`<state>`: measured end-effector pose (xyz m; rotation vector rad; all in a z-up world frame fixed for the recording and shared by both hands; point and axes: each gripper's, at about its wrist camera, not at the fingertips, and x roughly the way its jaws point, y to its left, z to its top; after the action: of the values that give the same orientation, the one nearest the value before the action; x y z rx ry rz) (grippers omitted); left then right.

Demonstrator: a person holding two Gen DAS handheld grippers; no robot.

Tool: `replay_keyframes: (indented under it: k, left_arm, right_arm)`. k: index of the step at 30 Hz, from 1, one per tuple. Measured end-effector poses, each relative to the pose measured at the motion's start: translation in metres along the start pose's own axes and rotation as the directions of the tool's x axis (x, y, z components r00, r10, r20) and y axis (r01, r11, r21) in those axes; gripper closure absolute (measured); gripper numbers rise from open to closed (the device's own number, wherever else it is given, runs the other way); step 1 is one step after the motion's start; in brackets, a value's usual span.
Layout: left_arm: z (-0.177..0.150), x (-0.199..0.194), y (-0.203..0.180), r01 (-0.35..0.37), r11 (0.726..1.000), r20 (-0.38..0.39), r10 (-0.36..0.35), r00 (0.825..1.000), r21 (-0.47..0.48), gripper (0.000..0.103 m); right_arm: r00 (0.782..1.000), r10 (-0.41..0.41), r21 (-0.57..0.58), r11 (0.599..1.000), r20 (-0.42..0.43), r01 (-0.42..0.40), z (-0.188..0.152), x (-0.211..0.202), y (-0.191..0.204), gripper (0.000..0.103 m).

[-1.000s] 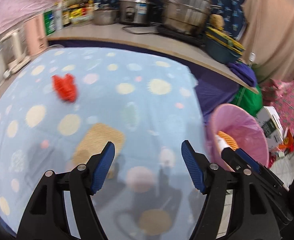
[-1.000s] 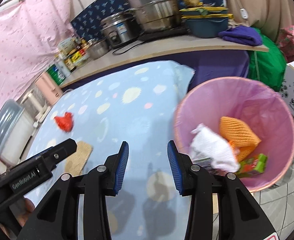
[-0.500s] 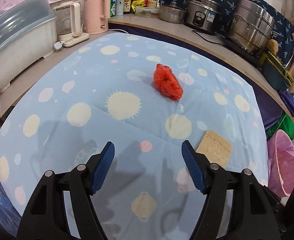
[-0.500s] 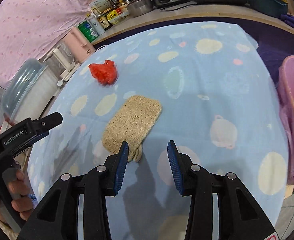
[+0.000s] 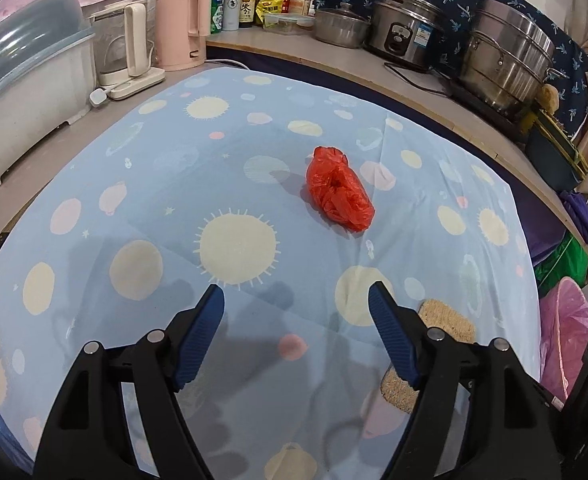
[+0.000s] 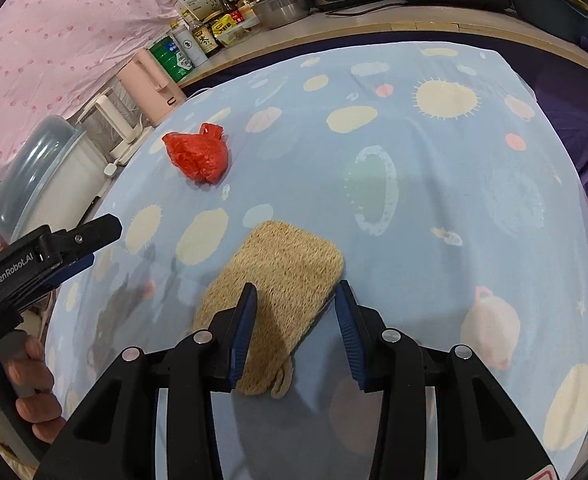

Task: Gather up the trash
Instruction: 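Grasp the beige sponge pad with the right gripper while the left grasps the red plastic bag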

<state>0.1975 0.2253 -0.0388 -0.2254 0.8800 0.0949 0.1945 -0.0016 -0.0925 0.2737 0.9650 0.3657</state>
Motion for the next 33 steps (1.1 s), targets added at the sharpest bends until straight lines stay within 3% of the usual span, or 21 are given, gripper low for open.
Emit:
replay_keyframes:
  k: [5,10,14,19,20,24,33]
  left_arm:
    - [0.011,0.016,-0.003,0.011,1.000,-0.010,-0.010,1.000,0.002,0.029]
    - [0.029,0.036,-0.010,0.008,1.000,0.004,-0.008,1.000,0.016,0.023]
    - [0.047,0.060,-0.018,0.012,1.000,-0.007,-0.012,1.000,0.020,0.022]
    - [0.066,0.088,-0.023,0.008,1.000,-0.016,-0.008,1.000,0.008,0.022]
    - [0.068,0.092,-0.024,0.005,1.000,-0.021,-0.004,1.000,0.007,0.027]
    - [0.069,0.103,-0.027,0.059,0.998,-0.073,-0.058,0.996,0.009,0.070]
    - [0.040,0.067,-0.043,0.083,0.993,-0.059,-0.078,0.995,0.086,0.075]
  right_arm:
    - [1.000,0.018,-0.020,1.000,0.018,-0.017,0.010,0.010,0.002,0.057]
    - [0.999,0.034,-0.017,0.999,0.021,-0.033,0.014,0.009,0.001,0.082]
    - [0.997,0.072,0.021,0.997,0.032,-0.073,0.018,0.000,-0.007,0.087]
    - [0.995,0.064,0.016,0.998,0.075,-0.066,0.025,-0.015,-0.008,0.092]
    - [0.995,0.066,0.017,0.998,0.079,-0.068,0.027,-0.017,-0.009,0.092]
    - [0.994,0.053,0.018,0.998,0.100,-0.055,0.032,-0.023,-0.014,0.094]
    - [0.984,0.055,0.035,0.997,0.171,-0.062,0.037,-0.054,-0.023,0.097]
